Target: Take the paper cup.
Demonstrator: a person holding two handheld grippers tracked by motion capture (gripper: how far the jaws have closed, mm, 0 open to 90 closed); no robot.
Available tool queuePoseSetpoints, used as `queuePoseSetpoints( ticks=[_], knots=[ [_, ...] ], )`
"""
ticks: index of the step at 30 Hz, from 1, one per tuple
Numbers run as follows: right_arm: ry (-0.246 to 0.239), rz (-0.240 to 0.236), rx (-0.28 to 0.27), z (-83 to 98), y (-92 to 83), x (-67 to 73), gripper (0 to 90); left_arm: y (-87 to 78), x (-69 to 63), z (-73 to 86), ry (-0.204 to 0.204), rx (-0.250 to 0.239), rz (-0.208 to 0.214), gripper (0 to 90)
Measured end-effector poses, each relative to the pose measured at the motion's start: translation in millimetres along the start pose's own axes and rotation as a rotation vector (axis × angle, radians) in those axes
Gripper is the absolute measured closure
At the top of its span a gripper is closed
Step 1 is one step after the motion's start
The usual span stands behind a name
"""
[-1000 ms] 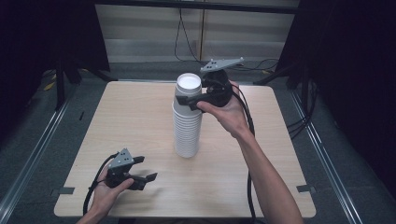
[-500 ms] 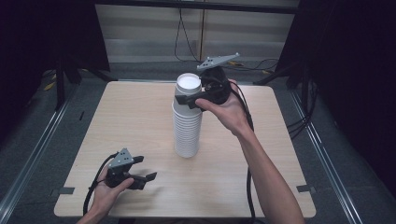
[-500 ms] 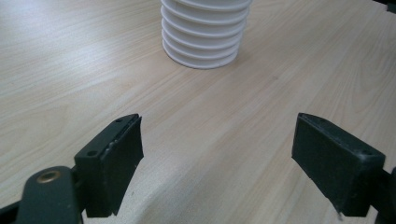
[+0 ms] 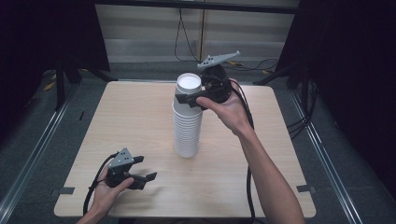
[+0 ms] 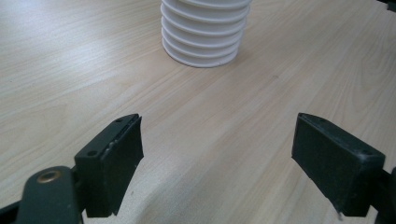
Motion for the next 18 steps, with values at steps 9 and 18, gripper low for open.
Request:
queuePoseSetpoints(
  ticks=[9, 18],
  knots=[
    [0.002, 0.006, -0.015, -2.5, -0.8, 0.9, 20.1, 1.6, -1.0, 0.4, -0.007, 0.001, 0.013, 16.2],
    [0.0, 0.008, -0.01, -4.3, -1.4, 1.6, 20.5, 2.6, -1.3, 0.9, -0.003, 0.007, 0.016, 16.2]
  ],
)
Point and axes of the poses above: each handheld gripper's, and its own axes: y roughly forward along the jaws, z roughly out of its underside, x roughly to its left, the point moved 8 cm from there along y, roughly forward along the jaws, and after that the axes turned 6 degrees about y, right-handed, at the moved point
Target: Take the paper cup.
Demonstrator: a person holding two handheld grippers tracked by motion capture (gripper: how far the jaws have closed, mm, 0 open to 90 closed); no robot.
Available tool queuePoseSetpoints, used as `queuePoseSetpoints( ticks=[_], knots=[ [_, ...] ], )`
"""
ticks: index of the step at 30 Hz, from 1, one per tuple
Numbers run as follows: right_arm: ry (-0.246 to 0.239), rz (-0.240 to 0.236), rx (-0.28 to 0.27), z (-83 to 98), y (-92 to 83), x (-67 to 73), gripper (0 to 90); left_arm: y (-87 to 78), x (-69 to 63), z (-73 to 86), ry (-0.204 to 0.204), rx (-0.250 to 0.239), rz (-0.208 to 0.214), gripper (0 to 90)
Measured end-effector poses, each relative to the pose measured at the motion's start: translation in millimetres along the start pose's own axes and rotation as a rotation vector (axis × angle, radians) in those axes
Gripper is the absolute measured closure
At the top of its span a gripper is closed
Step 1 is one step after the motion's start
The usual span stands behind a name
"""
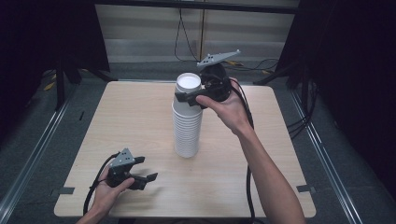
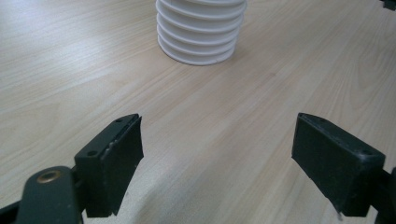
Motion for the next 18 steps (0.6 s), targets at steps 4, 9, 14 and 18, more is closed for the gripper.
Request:
queuePoseSetpoints(
  ticks=[4, 9, 14, 18],
  knots=[
    [0.002, -0.005, -0.015, -3.6, -2.4, 0.7, 20.6, 0.2, 0.7, 0.3, 0.0, 0.001, 0.001, 16.2],
    [-0.002, -0.009, -0.03, -8.1, -5.8, 2.2, 20.7, 0.7, 1.0, 0.9, -0.001, 0.006, 0.0, 16.2],
    [0.014, -0.008, -0.052, -13.7, -7.8, 3.2, 20.9, 1.0, 0.5, 0.7, -0.006, 0.002, 0.003, 16.2],
    [0.025, -0.011, -0.068, -15.8, -8.7, 2.7, 21.0, 1.1, 0.9, 1.0, -0.002, 0.006, 0.001, 16.2]
  ],
)
Point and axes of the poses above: each handheld gripper's, and its own axes: y roughly forward along the jaws, z roughly out of its underside, x roughly to its left, the point moved 8 cm from there along y, roughly forward along the jaws, and after that the axes turned 6 degrees about y, right-handed, at the moved point
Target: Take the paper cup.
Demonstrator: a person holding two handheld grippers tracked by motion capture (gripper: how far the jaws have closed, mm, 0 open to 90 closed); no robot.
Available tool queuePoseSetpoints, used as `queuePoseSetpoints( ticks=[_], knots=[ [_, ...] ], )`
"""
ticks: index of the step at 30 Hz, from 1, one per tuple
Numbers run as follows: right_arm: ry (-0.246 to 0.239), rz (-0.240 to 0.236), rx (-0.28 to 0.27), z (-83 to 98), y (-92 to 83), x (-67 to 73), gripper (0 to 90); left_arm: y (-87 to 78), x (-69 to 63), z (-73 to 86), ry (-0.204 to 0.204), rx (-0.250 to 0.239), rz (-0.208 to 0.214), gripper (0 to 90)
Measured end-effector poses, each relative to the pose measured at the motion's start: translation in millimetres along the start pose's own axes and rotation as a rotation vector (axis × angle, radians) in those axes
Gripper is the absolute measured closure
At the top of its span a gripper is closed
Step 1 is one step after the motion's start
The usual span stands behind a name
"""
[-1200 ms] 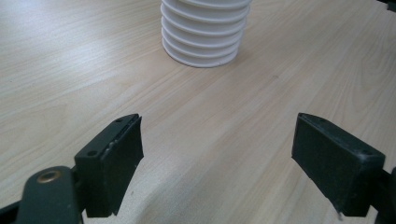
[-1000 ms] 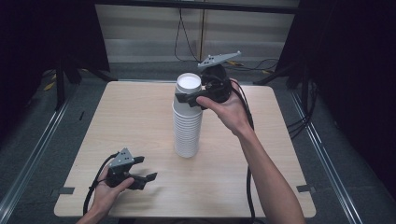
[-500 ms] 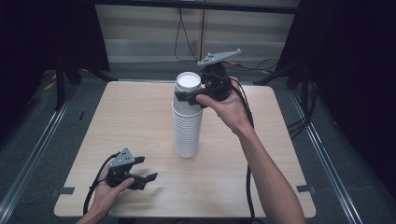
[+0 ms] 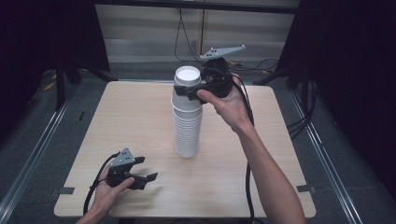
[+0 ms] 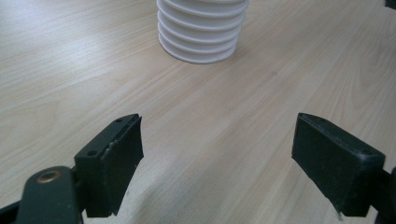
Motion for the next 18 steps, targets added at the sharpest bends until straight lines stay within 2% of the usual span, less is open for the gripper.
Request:
queuePoseSetpoints(
  ticks=[5, 10, 18],
  knots=[
    [0.003, -0.006, -0.034, -4.1, -3.6, 0.8, 21.2, -0.2, 0.2, -0.2, 0.0, -0.002, 0.0, 16.2],
    [0.008, -0.013, -0.045, -5.9, -5.8, 1.2, 21.2, -0.6, 0.0, -0.4, -0.001, -0.005, -0.001, 16.2],
    [0.01, -0.026, -0.123, -13.7, -13.7, 3.5, 21.3, -0.1, 0.3, -0.2, 0.001, -0.001, 0.0, 16.3]
  ],
)
Point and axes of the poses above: each handheld gripper's, and its own axes: y roughly forward along the jaws, z roughly out of its underside, x roughly to its left, the point moved 8 cm from there along y, roughly forward along the jaws, and after that the axes turned 6 degrees about y, right-handed, at the moved point
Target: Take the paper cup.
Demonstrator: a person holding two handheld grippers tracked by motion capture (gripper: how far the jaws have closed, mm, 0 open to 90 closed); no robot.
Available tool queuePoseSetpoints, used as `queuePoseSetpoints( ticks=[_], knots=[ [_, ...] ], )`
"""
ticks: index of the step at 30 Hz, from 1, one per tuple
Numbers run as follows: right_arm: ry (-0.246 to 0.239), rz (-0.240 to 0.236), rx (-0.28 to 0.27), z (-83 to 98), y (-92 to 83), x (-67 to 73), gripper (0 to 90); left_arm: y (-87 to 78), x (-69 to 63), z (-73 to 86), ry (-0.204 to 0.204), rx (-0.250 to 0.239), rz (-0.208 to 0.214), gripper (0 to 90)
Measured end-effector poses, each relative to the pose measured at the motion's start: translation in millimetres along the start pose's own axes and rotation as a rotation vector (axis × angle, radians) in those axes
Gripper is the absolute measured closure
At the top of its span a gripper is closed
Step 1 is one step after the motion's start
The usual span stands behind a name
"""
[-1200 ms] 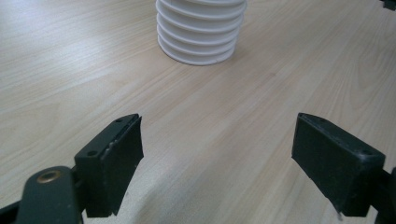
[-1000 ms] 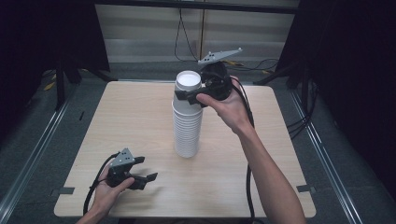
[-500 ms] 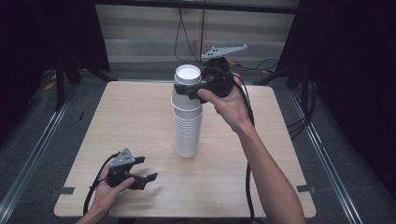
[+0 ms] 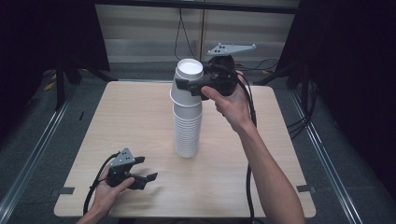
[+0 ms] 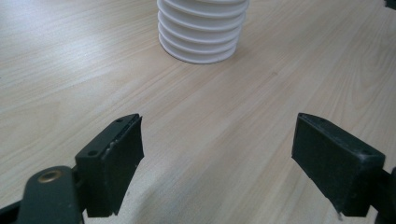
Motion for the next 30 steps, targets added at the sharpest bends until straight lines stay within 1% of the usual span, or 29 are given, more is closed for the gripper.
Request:
queuePoseSetpoints(
  ticks=[5, 6, 7, 12, 18, 20, 23, 25, 27, 29, 30],
  knots=[
    [0.009, -0.013, -0.032, -2.9, -2.4, 0.0, 21.3, -0.4, -0.2, -0.4, -0.005, -0.005, 0.001, 16.2],
    [0.009, -0.013, -0.032, -2.9, -2.4, 0.0, 21.3, -0.4, -0.2, -0.4, -0.005, -0.005, 0.001, 16.2],
    [0.013, -0.018, -0.044, -4.2, -4.1, 0.1, 21.3, -0.9, 0.5, -0.6, -0.001, -0.006, -0.004, 16.2],
    [0.01, -0.014, -0.069, -7.8, -6.7, -0.5, 21.4, -0.1, 0.3, -0.2, -0.006, -0.003, -0.001, 16.2],
    [-0.008, -0.007, -0.096, -13.1, -11.9, 0.7, 21.4, 0.0, 0.6, -0.2, -0.003, -0.002, -0.002, 16.2],
    [-0.005, -0.011, -0.113, -16.3, -15.3, 1.4, 21.4, 0.0, 0.2, -0.2, -0.005, -0.003, -0.001, 16.2],
    [-0.009, -0.007, -0.116, -16.8, -17.4, 1.8, 21.3, 0.1, 0.2, -0.2, -0.005, -0.002, -0.001, 16.2],
    [-0.002, -0.013, -0.132, -18.2, -20.1, 2.6, 21.3, 0.2, 0.7, -0.1, -0.001, 0.0, -0.004, 16.2],
    [-0.003, -0.009, -0.147, -20.1, -22.1, 1.9, 21.4, -0.5, 0.6, -0.7, -0.006, -0.008, -0.004, 16.2],
    [-0.003, -0.01, -0.151, -20.9, -23.4, 1.8, 21.4, -0.7, 0.8, -0.7, -0.006, -0.007, -0.004, 16.2],
    [-0.005, -0.014, -0.163, -22.3, -26.2, 1.8, 21.4, -0.6, 1.2, -0.4, -0.008, -0.006, -0.006, 16.2]
  ],
)
Point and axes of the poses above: each handheld gripper's, and its own axes: y roughly forward along the jaws, z roughly out of its underside, x roughly to its left, the point moved 8 cm from there along y, roughly forward along the jaws, and after that the axes turned 6 degrees about y, right-handed, at the moved point
